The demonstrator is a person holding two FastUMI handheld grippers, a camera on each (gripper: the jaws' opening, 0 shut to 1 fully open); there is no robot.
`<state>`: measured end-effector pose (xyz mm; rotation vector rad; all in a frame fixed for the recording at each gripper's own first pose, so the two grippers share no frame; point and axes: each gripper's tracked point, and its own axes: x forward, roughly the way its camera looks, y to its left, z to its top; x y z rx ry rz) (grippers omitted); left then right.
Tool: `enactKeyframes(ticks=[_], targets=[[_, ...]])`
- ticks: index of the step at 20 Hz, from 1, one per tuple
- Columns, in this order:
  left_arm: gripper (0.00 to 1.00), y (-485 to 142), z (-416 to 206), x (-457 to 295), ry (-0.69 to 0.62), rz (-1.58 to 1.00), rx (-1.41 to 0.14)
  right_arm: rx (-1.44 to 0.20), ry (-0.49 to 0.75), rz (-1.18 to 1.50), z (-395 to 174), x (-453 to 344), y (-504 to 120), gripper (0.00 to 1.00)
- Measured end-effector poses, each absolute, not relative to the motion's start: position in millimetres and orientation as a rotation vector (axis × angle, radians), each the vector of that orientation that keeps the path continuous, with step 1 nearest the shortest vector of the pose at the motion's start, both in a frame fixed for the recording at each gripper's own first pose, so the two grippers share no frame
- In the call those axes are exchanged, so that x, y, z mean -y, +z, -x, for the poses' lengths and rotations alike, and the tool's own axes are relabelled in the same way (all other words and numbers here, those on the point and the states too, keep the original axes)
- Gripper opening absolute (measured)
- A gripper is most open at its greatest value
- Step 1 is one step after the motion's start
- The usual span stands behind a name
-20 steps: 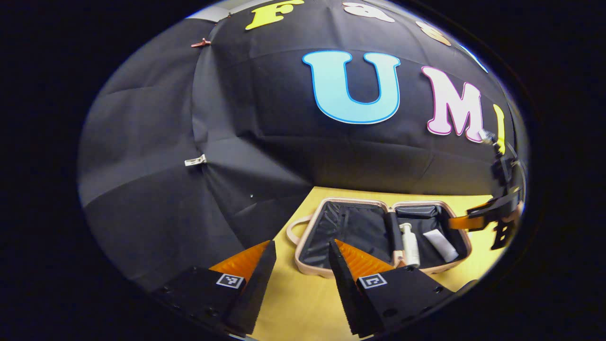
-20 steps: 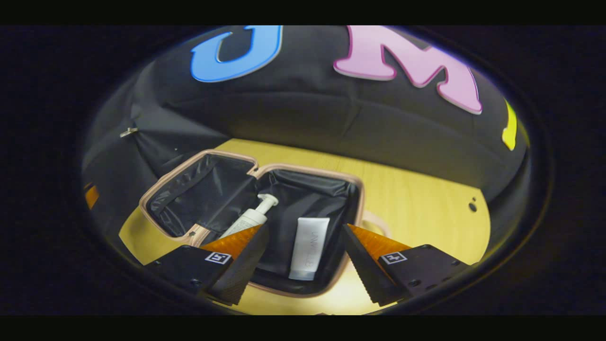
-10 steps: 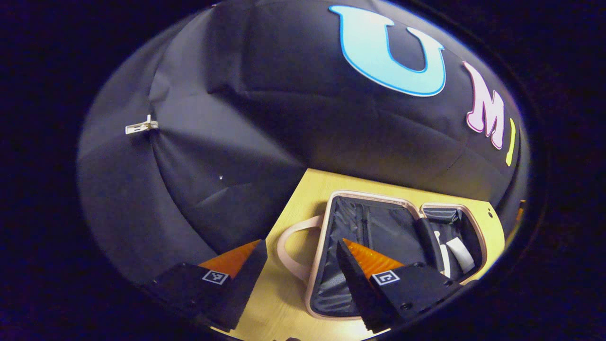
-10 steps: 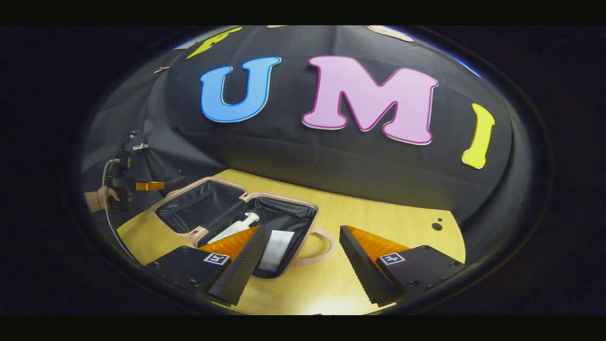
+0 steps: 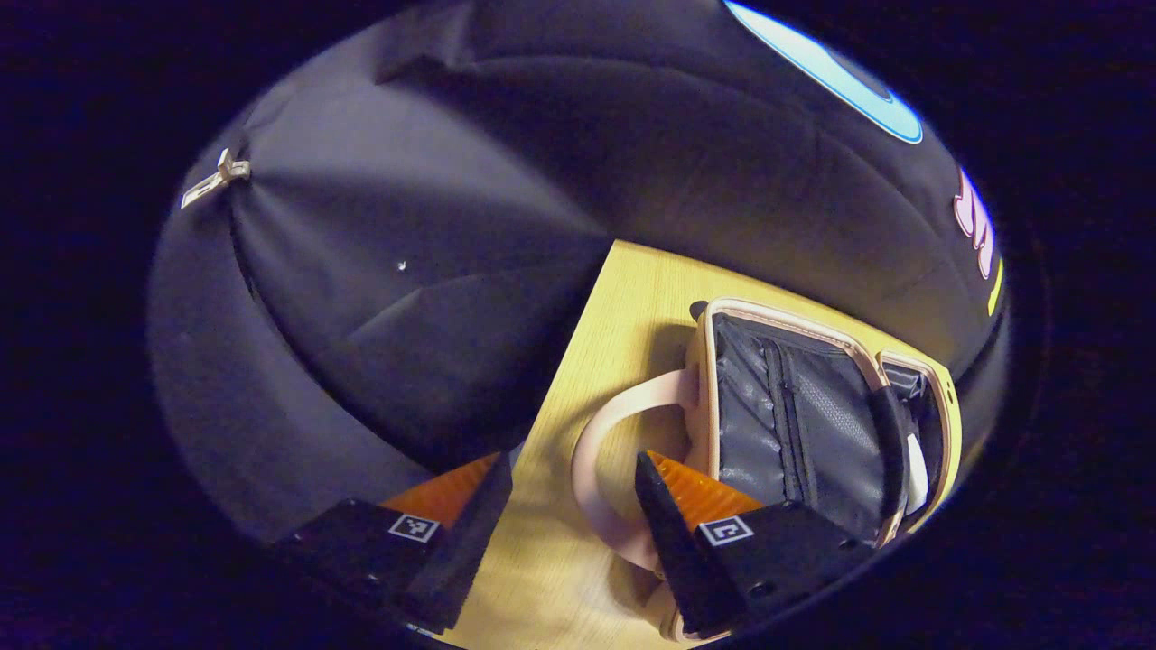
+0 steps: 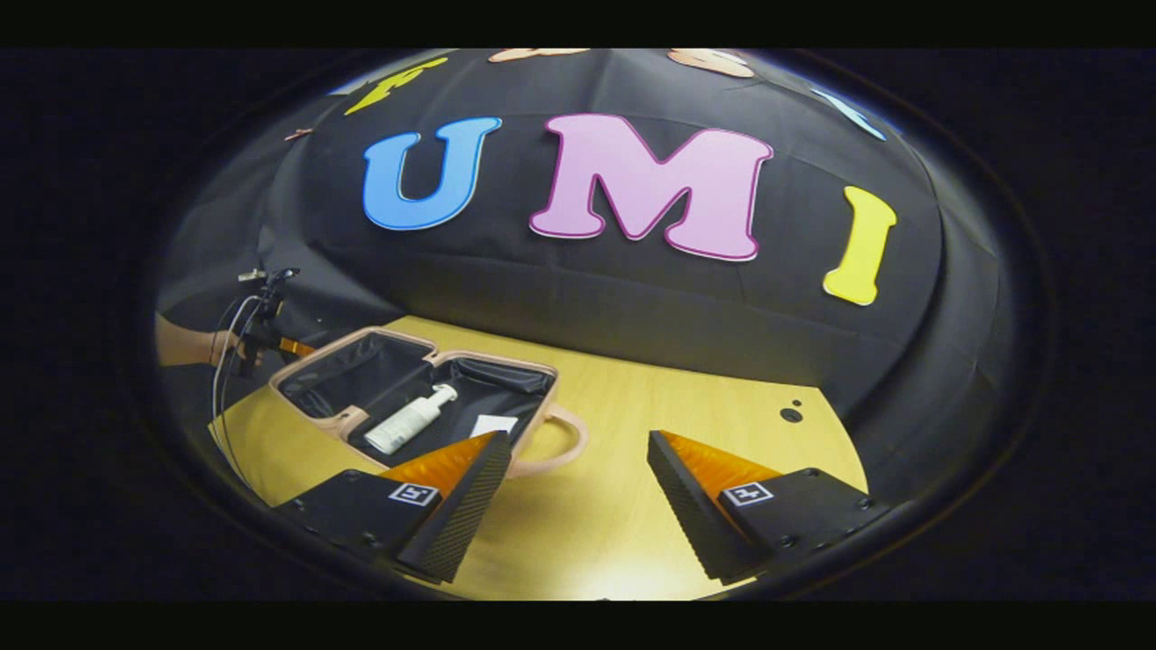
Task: First open the suitcase, pack the skin care products into it, and then close the suitcase.
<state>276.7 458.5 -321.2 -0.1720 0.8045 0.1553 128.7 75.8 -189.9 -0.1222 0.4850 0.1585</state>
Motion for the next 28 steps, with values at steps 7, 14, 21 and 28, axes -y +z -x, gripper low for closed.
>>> enactKeyframes(ticks=[7,14,21,28], targets=[[0.46,-345,-286,-447,0.109,0.191,-0.891,-0.516,0.136,0.146,-114,-63,-209,0.98],[0.19,-315,-285,-452,0.198,0.18,-0.828,-0.513,0.092,0.119,-112,-46,-210,0.98],[0.08,-186,-265,-419,0.222,0.13,-0.7,-0.505,0.098,0.072,-114,-36,-189,0.97],[0.08,15,-227,-296,0.011,0.108,-0.541,-0.437,0.075,0.05,-123,-1,-149,0.98]])
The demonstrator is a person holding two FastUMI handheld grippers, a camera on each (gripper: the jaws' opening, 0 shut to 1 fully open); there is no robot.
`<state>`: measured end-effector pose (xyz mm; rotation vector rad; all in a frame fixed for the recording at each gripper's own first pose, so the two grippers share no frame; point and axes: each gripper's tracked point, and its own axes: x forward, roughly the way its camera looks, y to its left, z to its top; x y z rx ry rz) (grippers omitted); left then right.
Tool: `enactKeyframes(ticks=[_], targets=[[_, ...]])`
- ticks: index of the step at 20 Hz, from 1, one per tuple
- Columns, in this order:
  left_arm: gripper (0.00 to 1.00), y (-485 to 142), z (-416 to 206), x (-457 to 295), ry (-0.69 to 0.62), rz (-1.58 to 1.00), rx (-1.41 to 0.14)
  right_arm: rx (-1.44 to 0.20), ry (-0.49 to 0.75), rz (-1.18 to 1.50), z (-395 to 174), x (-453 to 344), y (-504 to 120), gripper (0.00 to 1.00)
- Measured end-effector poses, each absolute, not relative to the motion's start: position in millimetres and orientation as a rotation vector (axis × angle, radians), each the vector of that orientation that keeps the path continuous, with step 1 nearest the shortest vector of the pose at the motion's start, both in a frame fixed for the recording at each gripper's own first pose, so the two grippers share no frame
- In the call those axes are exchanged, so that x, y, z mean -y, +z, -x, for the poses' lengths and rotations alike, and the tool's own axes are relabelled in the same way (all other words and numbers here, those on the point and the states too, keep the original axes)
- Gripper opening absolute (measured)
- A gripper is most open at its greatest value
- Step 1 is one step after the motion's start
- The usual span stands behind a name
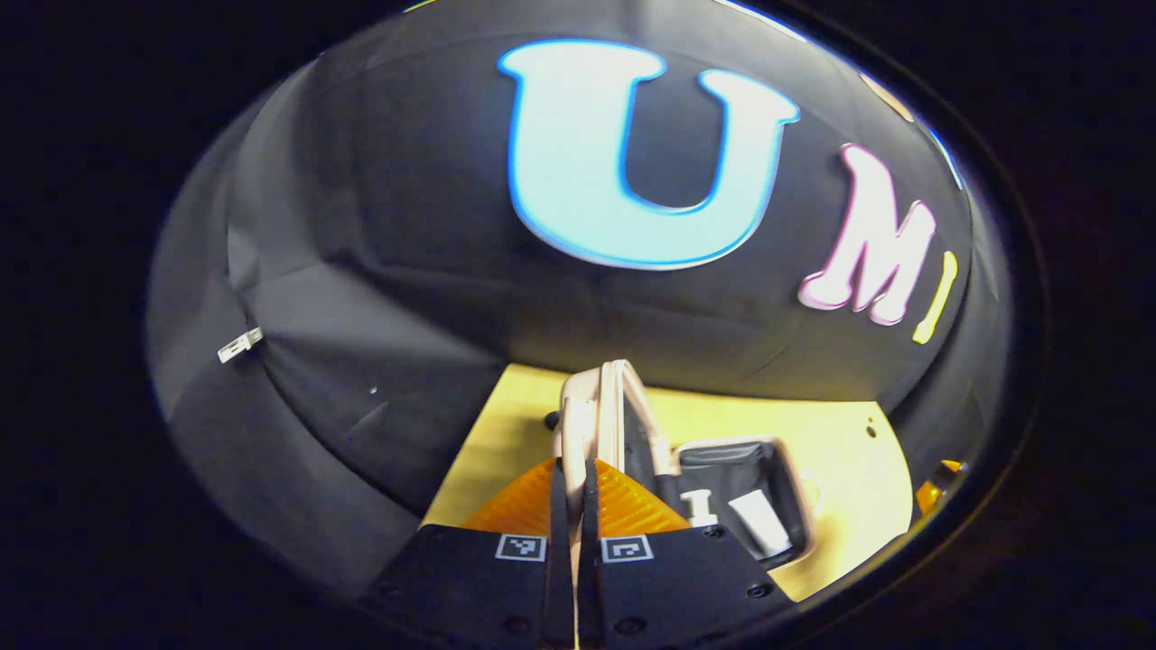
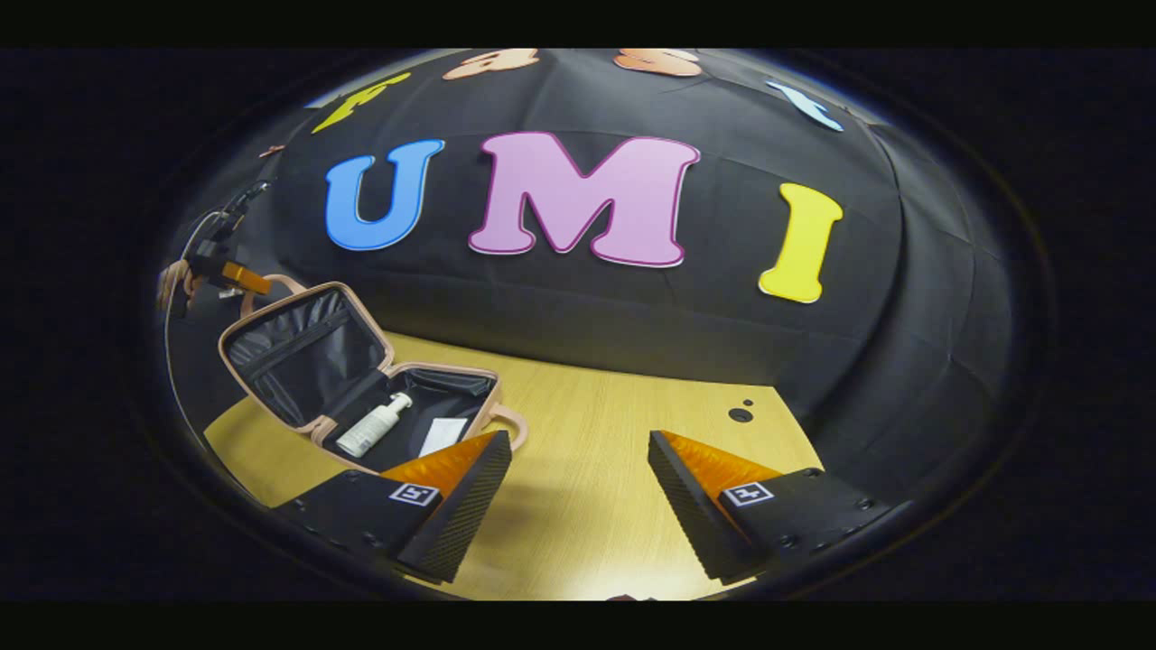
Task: First open the suitcase, pack the skin care products into it, and then close the suitcase.
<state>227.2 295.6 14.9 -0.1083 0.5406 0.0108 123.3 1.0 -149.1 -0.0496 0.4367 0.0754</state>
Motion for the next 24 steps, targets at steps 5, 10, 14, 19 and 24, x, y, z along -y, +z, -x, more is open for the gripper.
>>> enactKeyframes(ticks=[5,10,14,19,24], targets=[[0.08,12,-257,-163,-0.119,0.084,-0.481,-0.433,0.042,-0.033,-121,24,-144,0.98],[0.08,-22,-274,-44,-0.243,0.068,-0.491,-0.434,0.065,-0.041,-109,38,-146,0.97],[0.08,-80,-276,40,-0.329,0.077,-0.565,-0.477,0.087,-0.077,-103,36,-164,0.97],[0.08,-190,-262,91,-0.354,-0.069,-0.742,-0.496,0.105,-0.086,-101,54,-171,0.97],[0.09,-212,-256,96,-0.323,-0.142,-0.717,-0.473,0.076,-0.12,-102,65,-164,0.98]])
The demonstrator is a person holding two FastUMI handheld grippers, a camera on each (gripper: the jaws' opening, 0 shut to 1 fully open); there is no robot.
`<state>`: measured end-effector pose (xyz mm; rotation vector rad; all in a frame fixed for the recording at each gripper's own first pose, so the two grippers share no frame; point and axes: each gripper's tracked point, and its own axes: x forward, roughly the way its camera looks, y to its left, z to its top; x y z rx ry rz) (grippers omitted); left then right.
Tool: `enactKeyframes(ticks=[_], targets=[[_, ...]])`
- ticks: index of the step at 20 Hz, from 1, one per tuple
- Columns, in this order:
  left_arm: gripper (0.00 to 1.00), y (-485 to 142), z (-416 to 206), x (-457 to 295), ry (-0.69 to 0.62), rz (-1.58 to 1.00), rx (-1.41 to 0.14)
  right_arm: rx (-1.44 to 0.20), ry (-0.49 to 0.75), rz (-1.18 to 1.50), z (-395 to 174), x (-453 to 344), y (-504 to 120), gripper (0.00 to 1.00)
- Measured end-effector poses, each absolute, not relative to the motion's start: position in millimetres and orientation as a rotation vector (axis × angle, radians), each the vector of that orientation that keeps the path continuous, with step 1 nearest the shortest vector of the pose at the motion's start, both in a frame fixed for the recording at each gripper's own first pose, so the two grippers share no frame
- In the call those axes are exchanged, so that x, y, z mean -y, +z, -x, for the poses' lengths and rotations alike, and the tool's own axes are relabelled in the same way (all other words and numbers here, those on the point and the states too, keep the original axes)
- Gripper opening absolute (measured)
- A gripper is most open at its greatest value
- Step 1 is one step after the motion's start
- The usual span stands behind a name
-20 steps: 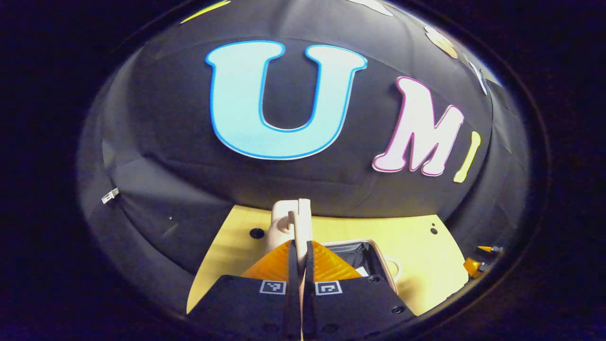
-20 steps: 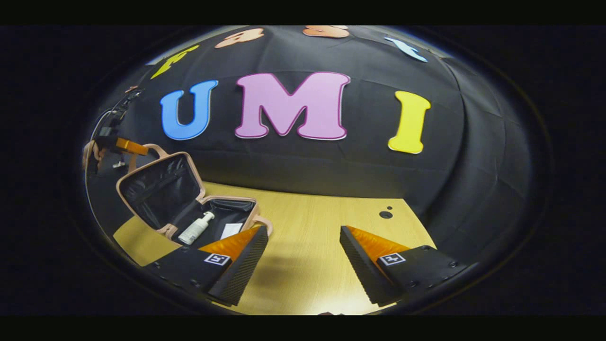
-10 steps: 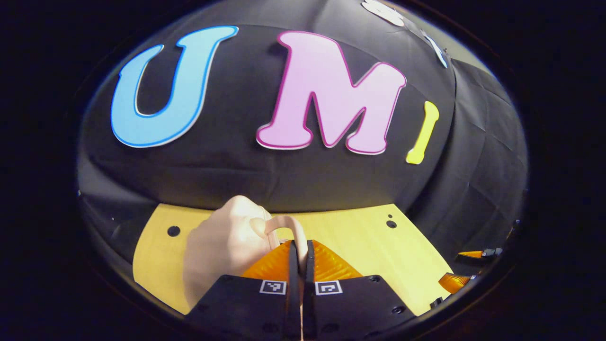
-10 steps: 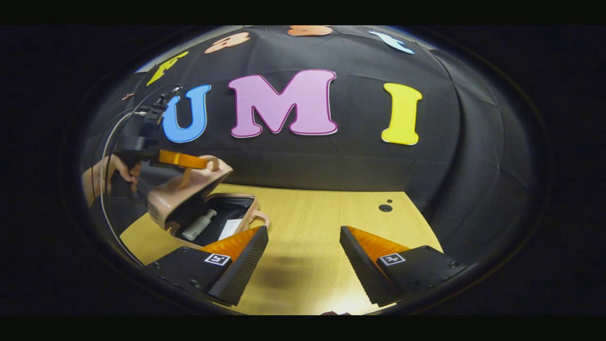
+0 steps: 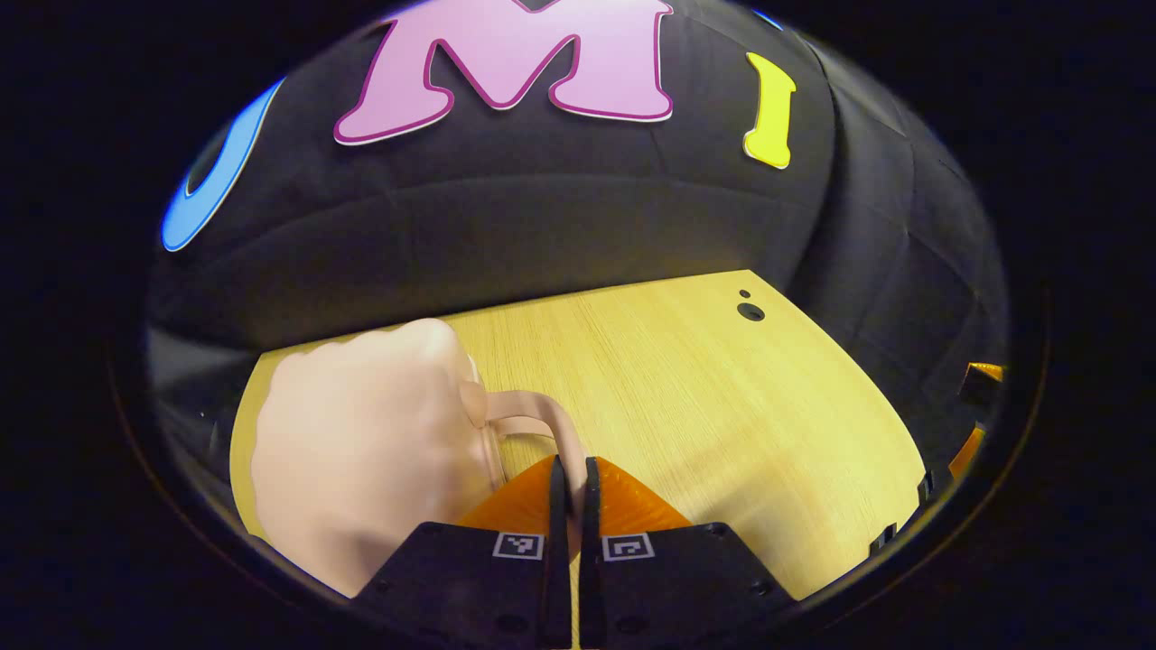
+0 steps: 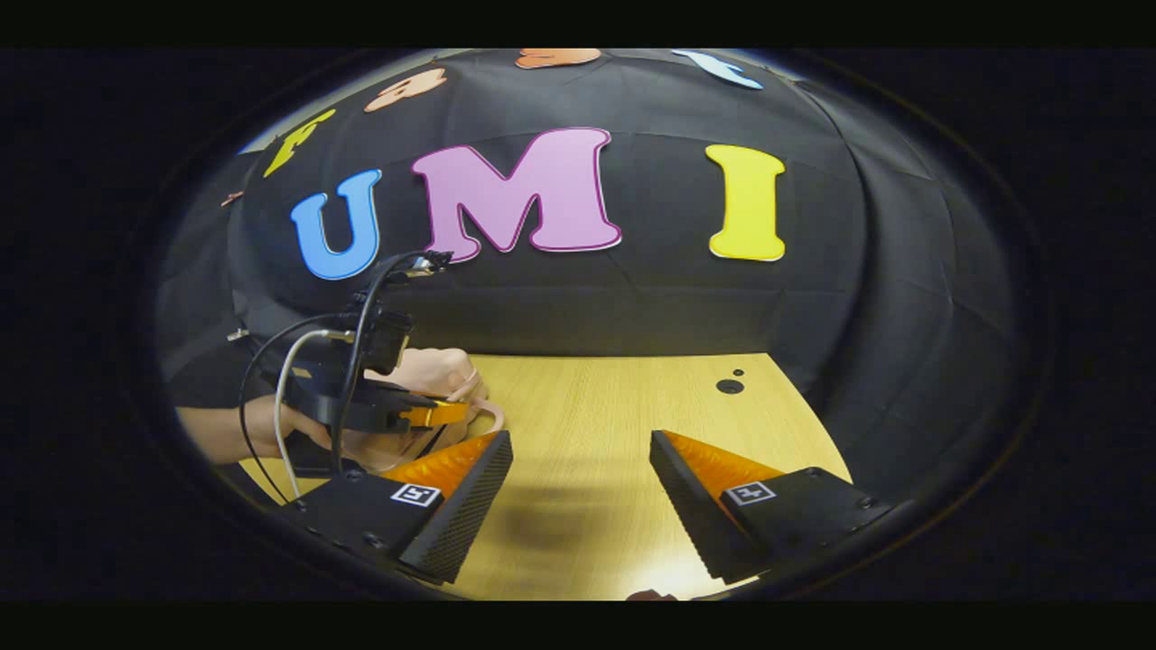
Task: First open the suitcase, pack the skin care products into it, and then close the suitcase.
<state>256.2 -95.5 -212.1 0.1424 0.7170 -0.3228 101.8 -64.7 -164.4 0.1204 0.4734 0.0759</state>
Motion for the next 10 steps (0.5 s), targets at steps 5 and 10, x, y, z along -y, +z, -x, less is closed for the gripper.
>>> enactKeyframes(ticks=[5,10], targets=[[0.22,-169,-229,102,-0.37,-0.008,-0.598,-0.457,0.066,-0.134,-91,63,-155,0.99],[0.59,-55,-147,66,-0.347,0.039,-0.334,-0.364,0.083,-0.152,-58,32,-105,0.97]])
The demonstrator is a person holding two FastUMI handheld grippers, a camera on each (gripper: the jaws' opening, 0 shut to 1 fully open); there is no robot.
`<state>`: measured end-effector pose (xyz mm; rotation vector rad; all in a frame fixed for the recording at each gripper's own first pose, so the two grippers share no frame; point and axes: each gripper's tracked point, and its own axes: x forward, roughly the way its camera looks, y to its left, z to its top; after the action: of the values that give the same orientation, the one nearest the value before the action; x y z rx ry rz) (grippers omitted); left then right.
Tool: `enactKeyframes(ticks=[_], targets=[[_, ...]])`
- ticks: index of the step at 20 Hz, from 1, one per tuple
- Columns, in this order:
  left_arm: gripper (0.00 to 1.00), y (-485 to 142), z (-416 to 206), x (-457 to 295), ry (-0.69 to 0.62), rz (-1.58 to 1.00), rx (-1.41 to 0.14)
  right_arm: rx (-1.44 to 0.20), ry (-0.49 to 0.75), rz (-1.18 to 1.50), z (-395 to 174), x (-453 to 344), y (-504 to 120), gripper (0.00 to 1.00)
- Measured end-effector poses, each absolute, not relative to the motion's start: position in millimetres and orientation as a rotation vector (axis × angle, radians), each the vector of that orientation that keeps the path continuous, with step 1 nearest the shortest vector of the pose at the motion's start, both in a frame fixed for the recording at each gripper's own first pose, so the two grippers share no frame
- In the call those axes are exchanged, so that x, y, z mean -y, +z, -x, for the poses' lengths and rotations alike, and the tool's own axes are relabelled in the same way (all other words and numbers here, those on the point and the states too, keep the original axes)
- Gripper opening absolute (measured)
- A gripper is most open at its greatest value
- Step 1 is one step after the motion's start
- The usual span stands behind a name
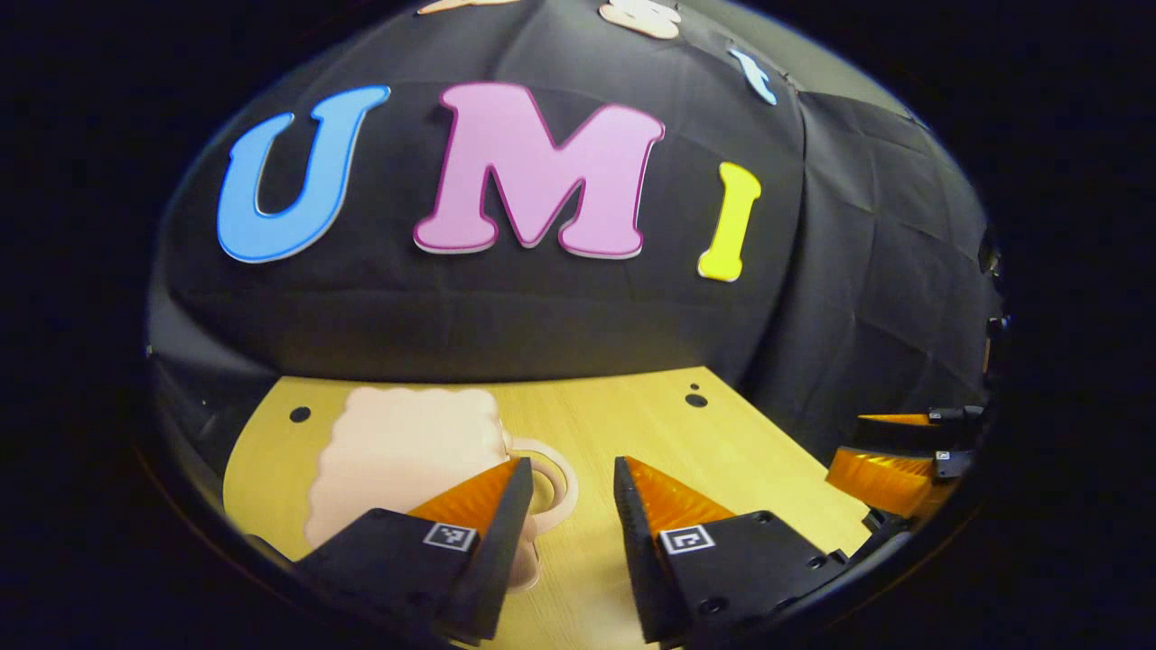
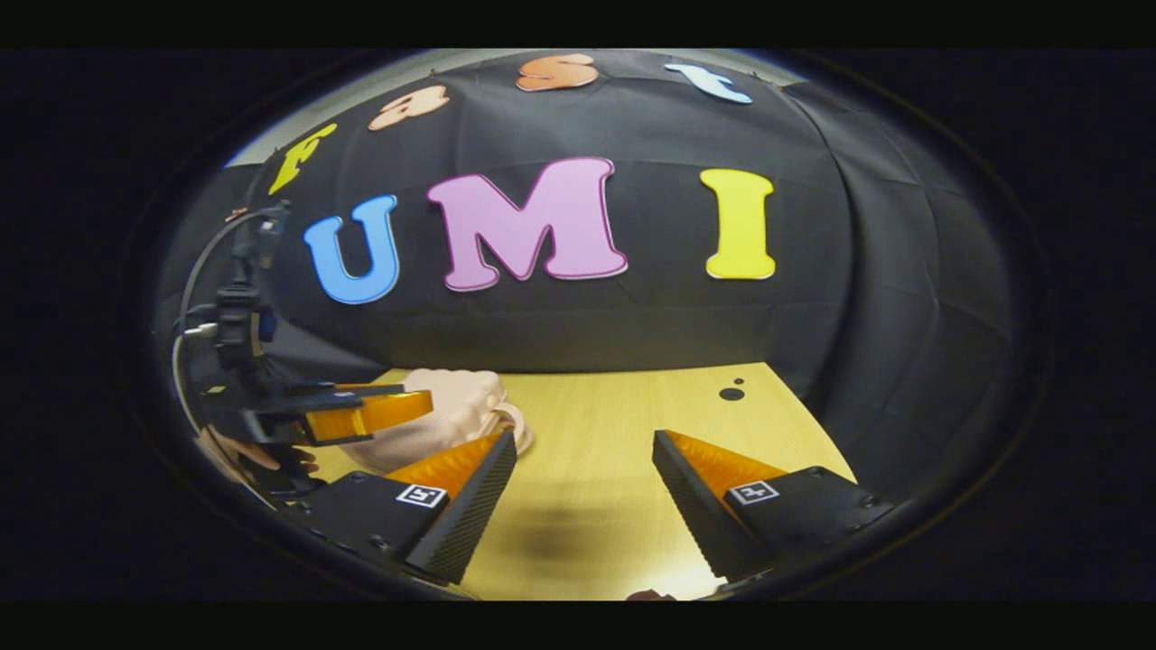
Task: First open the suitcase, pack the skin care products into it, and then close the suitcase.
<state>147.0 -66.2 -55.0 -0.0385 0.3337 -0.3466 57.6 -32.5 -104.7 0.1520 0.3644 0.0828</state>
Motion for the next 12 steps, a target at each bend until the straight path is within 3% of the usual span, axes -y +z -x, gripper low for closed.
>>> enactKeyframes(ticks=[1,4,11,12], targets=[[0.72,-32,-127,57,-0.329,0.046,-0.279,-0.339,0.09,-0.147,-49,25,-93,0.97],[0.89,0,-65,48,-0.283,0.041,-0.214,-0.251,0.102,-0.128,-22,4,-58,0.97],[1.0,49,22,30,-0.206,0.114,-0.038,-0.081,0.137,-0.102,47,-35,6,0.97],[0.96,56,33,29,-0.214,0.123,-0.014,-0.067,0.132,-0.111,55,-35,9,0.97]])
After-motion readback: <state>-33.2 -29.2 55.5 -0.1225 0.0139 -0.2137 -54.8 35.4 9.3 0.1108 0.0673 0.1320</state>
